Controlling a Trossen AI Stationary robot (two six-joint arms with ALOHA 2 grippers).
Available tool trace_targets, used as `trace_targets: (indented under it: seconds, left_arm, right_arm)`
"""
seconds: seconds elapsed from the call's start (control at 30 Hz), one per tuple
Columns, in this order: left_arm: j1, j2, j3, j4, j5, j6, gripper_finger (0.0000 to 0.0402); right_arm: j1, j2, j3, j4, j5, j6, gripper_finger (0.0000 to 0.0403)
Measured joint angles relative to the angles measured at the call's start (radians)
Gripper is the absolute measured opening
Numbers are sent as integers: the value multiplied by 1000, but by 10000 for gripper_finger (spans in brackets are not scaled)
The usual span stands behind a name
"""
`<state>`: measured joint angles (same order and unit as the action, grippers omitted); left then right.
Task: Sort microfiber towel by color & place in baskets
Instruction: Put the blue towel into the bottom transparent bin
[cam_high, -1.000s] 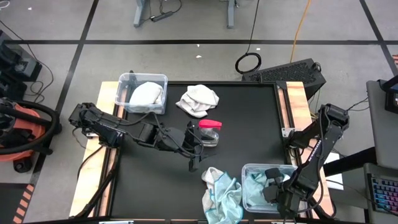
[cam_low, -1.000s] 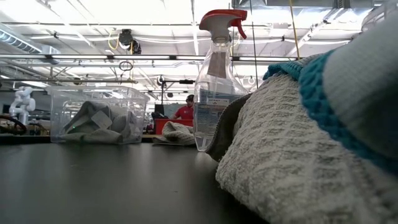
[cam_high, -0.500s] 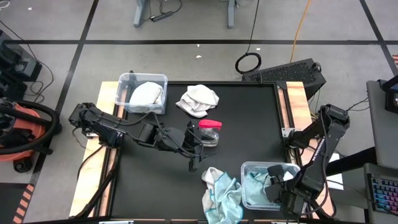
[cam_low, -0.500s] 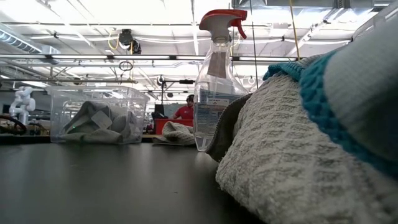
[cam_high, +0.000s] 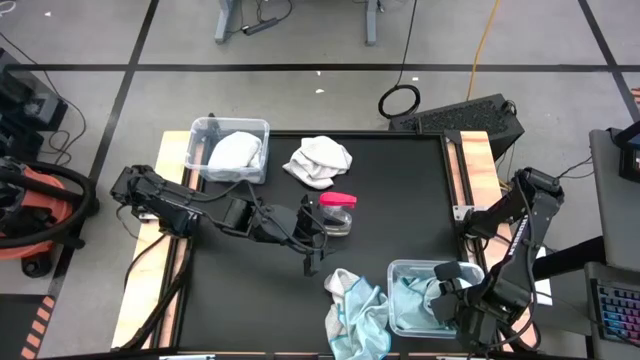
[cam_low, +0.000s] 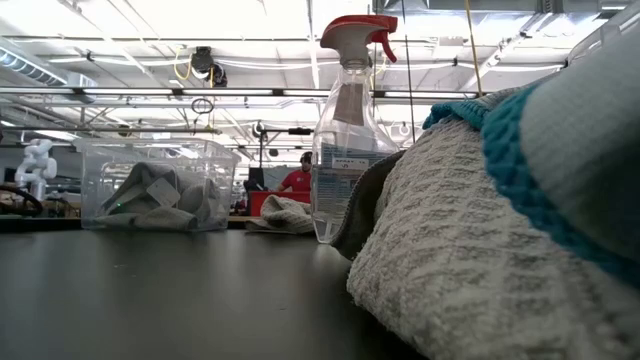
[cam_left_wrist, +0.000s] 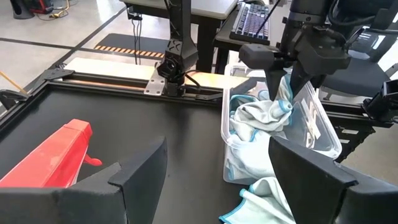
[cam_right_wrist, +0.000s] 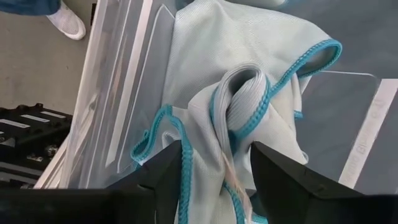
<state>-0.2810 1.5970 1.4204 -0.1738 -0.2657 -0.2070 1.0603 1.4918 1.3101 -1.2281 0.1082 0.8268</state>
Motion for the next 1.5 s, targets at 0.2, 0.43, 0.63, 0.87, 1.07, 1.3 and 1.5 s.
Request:
trace_targets:
  seconds: [0.2, 0.43, 0.63, 0.87, 1.07, 1.3, 1.5]
  left_arm:
    - [0, 0, 0, 0, 0, 0, 286]
    - [0, 0, 0, 0, 0, 0, 286]
    - [0, 0, 0, 0, 0, 0, 286]
    - [0, 0, 0, 0, 0, 1, 286]
    - [0, 0, 0, 0, 0, 1, 286]
    - [0, 0, 0, 0, 0, 1, 286]
    - [0, 0, 0, 0, 0, 1, 286]
  right_arm:
    - [0, 0, 2, -5, -5, 7, 172]
    - [0, -1, 2, -34, -10, 17, 106]
    - [0, -1, 2, -53, -5, -3, 17]
    - [-10, -2, -19, -22, 51, -33, 13]
    - [-14, -2, -133, 119, 41, -36, 4]
    - [-15, -2, -229, 208, 15, -2, 8]
    - [-29, -2, -234, 214, 16, -1, 8]
